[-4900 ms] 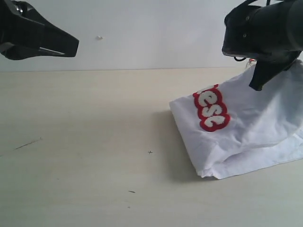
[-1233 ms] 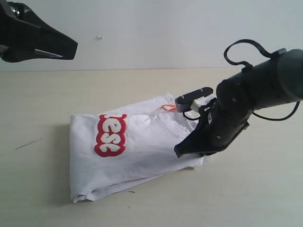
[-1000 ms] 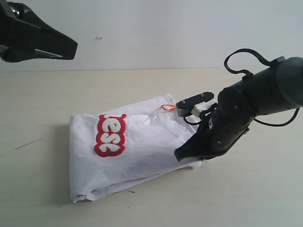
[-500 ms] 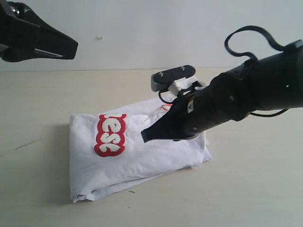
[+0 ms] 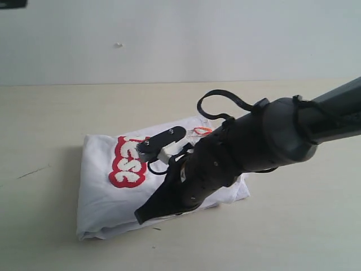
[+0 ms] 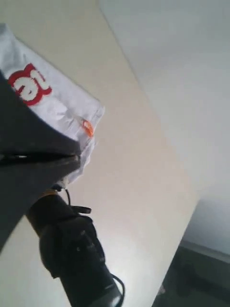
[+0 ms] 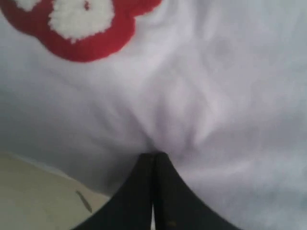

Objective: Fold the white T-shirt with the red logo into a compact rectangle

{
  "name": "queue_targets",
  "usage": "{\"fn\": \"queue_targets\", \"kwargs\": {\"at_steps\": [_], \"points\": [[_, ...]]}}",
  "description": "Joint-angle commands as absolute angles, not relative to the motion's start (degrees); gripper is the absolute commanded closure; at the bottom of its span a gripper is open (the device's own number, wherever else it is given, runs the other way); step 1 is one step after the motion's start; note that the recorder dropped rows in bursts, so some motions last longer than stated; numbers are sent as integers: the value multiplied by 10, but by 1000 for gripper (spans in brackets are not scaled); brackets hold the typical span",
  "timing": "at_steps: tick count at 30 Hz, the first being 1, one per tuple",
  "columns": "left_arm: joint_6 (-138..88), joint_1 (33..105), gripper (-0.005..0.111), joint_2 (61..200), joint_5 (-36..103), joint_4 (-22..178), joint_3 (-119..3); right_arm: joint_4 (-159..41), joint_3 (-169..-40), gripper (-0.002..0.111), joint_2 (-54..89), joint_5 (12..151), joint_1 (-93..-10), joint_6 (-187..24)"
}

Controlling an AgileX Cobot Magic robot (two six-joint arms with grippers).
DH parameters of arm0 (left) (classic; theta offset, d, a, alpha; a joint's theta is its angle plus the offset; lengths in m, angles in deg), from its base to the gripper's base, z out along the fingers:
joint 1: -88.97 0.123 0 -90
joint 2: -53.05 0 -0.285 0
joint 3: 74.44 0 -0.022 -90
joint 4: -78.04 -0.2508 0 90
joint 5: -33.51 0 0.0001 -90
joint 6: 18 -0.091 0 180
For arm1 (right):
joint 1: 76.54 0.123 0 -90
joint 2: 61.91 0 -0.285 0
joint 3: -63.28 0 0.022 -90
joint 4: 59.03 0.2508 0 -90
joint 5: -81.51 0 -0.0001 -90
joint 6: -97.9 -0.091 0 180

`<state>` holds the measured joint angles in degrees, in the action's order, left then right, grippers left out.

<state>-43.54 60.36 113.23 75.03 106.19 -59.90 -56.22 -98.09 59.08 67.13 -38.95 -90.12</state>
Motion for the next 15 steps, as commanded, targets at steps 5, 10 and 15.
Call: {"fn": "queue_targets", "kwargs": {"at_steps": [5, 10, 15], "points": [[-408, 604, 107, 991, 645, 1010, -519, -561, -1046, 108, 619, 663, -345, -898], [-367, 604, 107, 918, 597, 962, -465, -567, -1069, 108, 601, 640, -345, -897], [-367, 604, 107, 866, 570, 962, -435, -598, -1068, 108, 612, 732, -363, -953]]}}
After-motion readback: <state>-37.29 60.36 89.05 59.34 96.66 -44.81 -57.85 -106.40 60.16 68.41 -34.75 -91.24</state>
